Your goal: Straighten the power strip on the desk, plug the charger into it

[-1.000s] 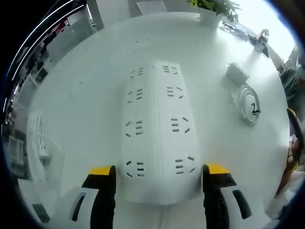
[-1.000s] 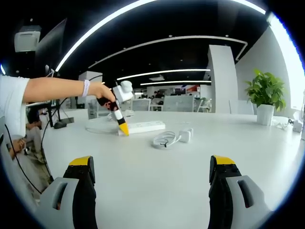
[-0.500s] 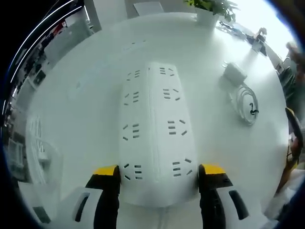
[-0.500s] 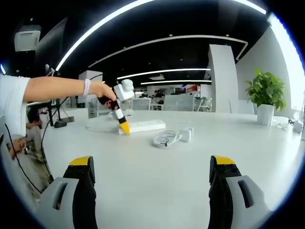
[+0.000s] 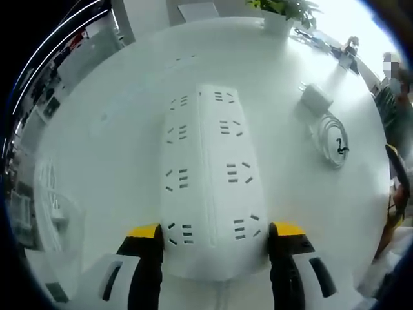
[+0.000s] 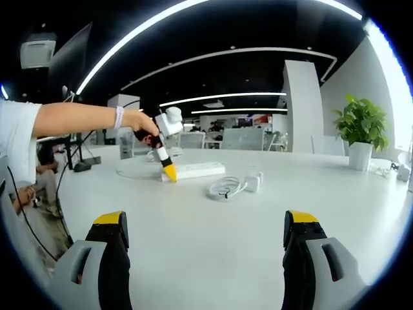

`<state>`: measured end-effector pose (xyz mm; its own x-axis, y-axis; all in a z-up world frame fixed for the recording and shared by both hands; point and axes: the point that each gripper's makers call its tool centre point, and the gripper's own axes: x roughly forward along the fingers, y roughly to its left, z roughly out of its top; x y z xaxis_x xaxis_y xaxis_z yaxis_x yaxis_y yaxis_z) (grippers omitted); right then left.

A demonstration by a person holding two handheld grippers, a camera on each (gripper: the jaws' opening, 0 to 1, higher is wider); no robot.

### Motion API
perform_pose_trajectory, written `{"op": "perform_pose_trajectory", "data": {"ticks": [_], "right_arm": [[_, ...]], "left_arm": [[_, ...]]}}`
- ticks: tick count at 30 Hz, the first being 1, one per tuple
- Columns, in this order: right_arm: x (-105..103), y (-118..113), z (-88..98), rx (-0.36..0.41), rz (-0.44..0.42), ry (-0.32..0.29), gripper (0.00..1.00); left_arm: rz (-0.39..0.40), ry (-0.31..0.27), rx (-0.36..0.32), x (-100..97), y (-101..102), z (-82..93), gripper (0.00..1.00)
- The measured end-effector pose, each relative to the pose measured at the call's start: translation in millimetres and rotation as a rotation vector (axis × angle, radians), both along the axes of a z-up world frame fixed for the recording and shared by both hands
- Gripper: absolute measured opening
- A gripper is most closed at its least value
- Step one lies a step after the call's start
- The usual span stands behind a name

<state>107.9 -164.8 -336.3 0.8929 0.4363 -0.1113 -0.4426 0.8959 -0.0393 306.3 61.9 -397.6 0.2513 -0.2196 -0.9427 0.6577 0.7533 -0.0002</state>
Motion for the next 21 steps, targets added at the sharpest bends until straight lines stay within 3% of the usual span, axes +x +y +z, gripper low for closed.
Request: {"op": "perform_pose_trajectory", "data": {"ticks": [21], "right_arm": [[0.3,-7.3,-1.5,-0.009,-0.007,0.005,1.0]], "left_arm": [[-0.106,0.004,0.011,2.7,1.5,-0.3,0.67]]}}
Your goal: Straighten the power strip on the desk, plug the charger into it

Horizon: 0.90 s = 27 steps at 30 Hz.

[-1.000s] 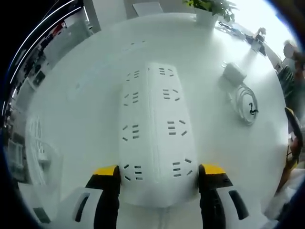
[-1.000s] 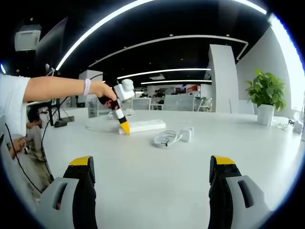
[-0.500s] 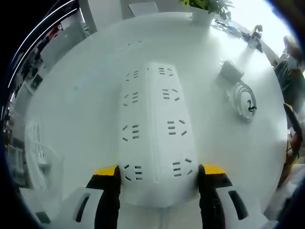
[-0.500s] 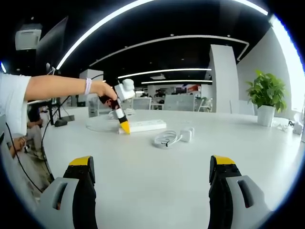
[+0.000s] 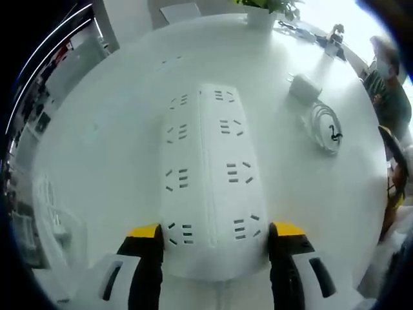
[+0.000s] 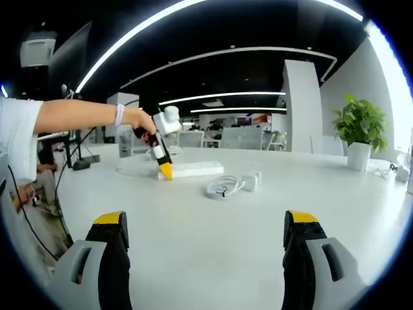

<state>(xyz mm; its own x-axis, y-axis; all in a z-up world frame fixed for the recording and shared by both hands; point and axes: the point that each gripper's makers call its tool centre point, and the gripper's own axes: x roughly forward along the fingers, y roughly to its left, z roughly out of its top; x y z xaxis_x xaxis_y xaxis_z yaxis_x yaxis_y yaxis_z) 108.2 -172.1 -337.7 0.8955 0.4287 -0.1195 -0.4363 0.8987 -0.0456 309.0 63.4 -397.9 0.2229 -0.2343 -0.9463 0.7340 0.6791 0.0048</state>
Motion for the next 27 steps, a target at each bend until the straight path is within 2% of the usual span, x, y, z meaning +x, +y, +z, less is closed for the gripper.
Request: {"op": "perform_pose_trajectory", "data": {"ticks": [14,27], "right_arm": [[-0.3,4.7,2.1,-0.018,0.007,-0.001,1.0],[0.1,3.6,-0.8,-0.027,0.0,0.01,1.0]], "left_arm": [[-0.08,-0.002,0.003,-1.6,2.7,-0.6,0.68],[-0.154,0.025,0.041,-3.8,6.8,-0.9,0.67]]}}
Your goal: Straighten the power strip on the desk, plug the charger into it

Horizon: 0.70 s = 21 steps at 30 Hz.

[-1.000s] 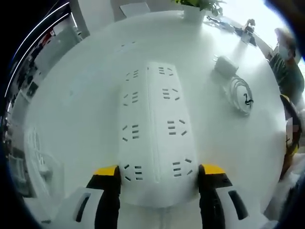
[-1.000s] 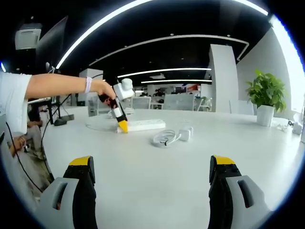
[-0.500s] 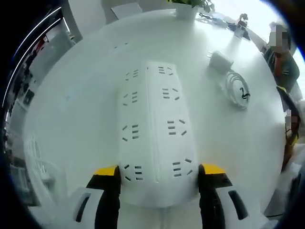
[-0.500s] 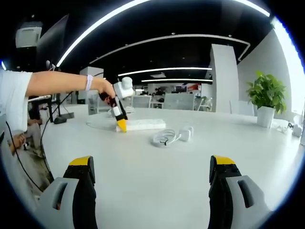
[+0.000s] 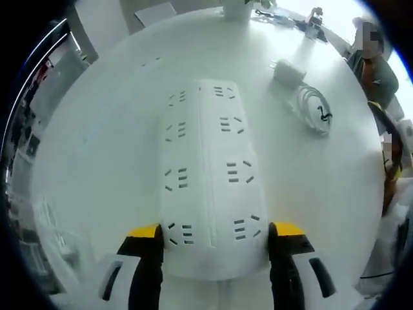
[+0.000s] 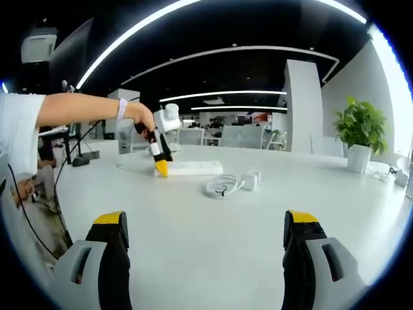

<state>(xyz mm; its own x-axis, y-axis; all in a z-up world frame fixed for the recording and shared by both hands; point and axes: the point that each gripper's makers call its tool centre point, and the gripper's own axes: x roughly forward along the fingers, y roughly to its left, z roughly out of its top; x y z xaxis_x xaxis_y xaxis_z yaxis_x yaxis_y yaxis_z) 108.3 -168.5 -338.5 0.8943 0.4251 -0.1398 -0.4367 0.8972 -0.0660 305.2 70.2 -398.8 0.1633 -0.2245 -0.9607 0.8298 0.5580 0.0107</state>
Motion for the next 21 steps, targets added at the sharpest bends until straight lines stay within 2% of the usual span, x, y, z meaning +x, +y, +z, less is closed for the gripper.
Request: {"op": "perform_pose_trajectory", "data": {"ticks": [21], "right_arm": [[-0.2,1.1,-1.6,-0.002,0.003,0.006,1.0]], "left_arm": [[-0.123,0.001,0.032,1.5,4.7,0.8,0.67]]}}
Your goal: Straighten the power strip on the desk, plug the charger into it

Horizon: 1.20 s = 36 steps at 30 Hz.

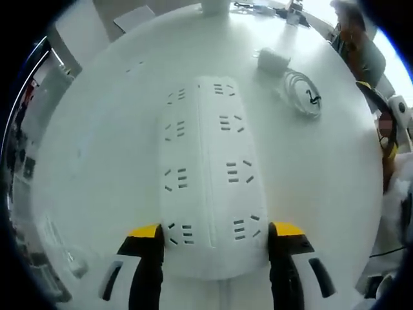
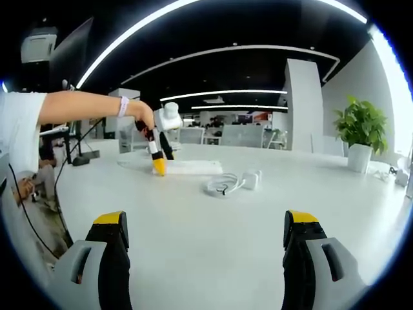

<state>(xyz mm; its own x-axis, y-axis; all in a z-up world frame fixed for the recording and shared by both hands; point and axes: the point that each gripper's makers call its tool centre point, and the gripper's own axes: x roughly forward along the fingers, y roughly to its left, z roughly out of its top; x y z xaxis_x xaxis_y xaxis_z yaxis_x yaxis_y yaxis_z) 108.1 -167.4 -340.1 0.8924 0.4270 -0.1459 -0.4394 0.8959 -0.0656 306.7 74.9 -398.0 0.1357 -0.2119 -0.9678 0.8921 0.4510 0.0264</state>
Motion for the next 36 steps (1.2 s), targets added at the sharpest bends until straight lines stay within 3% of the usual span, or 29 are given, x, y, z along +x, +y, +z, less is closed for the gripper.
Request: {"op": "perform_pose_trajectory", "data": {"ticks": [20,36], "right_arm": [[-1.0,1.3,-3.3,0.001,0.003,0.009,1.0],[-2.5,0.4,-6.1,-0.011,0.004,0.017,1.0]], "left_arm": [[-0.103,-0.013,-0.002,2.6,2.1,0.7,0.66],[-0.166,0.001,0.052,2.6,4.2,0.9,0.66]]}}
